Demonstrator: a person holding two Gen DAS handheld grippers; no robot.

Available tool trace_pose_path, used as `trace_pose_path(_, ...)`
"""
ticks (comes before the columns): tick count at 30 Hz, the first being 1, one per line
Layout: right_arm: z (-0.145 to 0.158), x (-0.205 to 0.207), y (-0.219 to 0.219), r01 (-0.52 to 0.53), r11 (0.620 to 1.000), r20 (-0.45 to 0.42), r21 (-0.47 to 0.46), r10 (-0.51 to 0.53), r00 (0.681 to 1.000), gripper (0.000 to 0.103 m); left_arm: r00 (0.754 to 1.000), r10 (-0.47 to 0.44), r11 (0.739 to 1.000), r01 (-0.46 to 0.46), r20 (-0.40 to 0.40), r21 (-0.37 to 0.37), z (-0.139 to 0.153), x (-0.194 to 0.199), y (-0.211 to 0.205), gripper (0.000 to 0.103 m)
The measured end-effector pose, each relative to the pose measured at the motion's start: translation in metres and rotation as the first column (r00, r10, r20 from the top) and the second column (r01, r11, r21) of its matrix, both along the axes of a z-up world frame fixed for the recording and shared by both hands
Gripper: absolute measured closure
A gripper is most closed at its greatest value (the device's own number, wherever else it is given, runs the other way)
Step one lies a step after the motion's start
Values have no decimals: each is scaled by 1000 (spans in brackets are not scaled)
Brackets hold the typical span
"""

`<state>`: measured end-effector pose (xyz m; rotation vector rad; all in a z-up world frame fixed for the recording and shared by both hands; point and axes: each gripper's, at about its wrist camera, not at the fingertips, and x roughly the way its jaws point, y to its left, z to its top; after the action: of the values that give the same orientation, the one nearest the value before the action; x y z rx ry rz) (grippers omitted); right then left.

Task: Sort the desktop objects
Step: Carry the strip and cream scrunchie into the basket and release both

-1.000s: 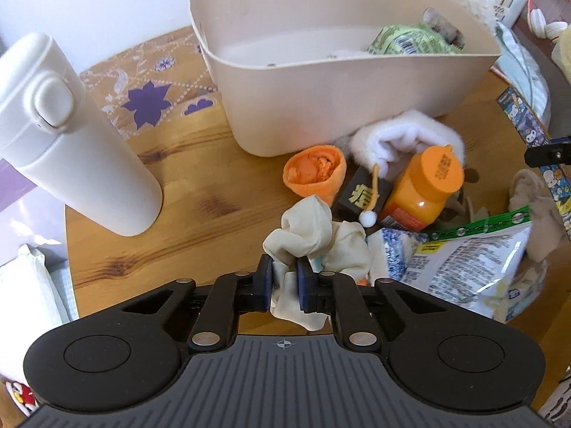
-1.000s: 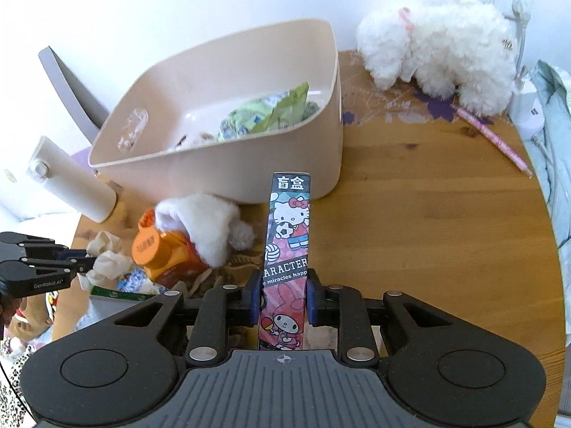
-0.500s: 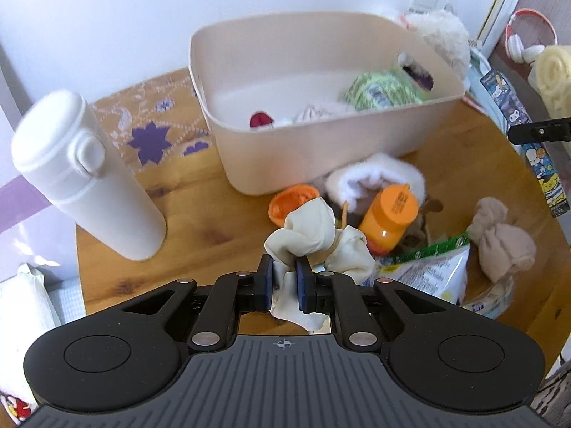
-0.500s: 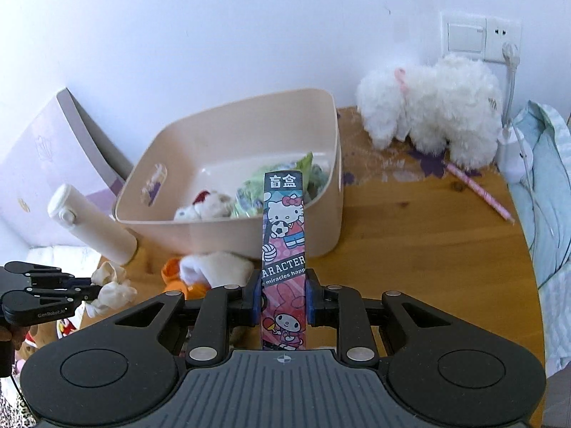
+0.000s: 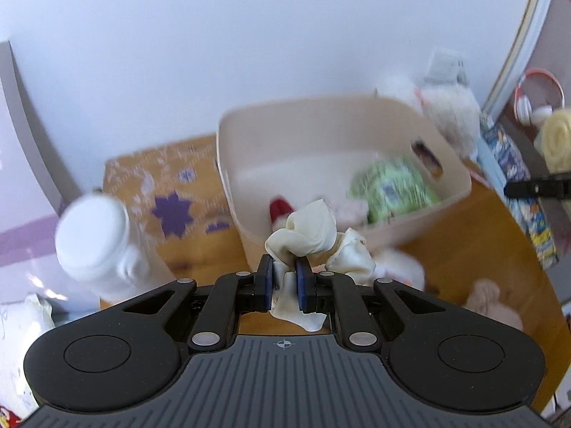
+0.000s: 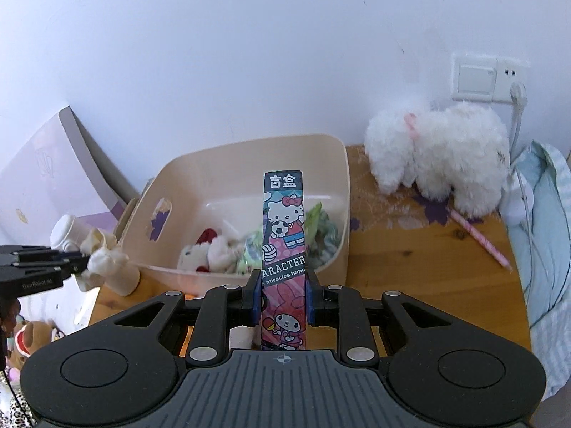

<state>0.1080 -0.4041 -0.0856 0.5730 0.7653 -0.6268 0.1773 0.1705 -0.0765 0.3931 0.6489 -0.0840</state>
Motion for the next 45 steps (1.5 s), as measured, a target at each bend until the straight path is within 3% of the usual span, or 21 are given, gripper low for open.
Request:
trace_pose_path(8,12,30,-18,-1,997,-22,-75,-1,1000,82,999,-24,1000,24,33,3,16,28,-23,90)
trace_pose_path(13,12,50,-29,13,992,-29,-126,-17,999,82,1000,-18,1000,18,25,12,3,44,-33,90)
trace_pose_path(23,-1,92,-42,20,977,22,-213,-16,1000,82,995,92,996,-92,29,-14,-21,82,-44,90)
trace_pose_path(36,-45,109,-61,-7,990,-75,-138,-3,997,82,987,150,989,-149,-54,28,-50,106,-37,90)
trace_pose_path(37,-47,109,-62,-7,991,-81,-132,-4,997,81,987,145,989,-144,-63,27,-51,107,-37,90)
trace_pose_path(38,-48,108,-63,-7,992,-87,-123,-4,996,71,987,141,990,-139,-73,27,-52,106,-37,90)
trace_pose_path(40,-50,105,-62,-7,993,-98,-117,-4,995,63,989,126,992,-125,-73,21,-53,104,-37,87)
trace_pose_path(45,-49,95,-63,-12,992,-98,-122,0,995,42,989,130,991,-130,-65,4,-49,100,-37,52)
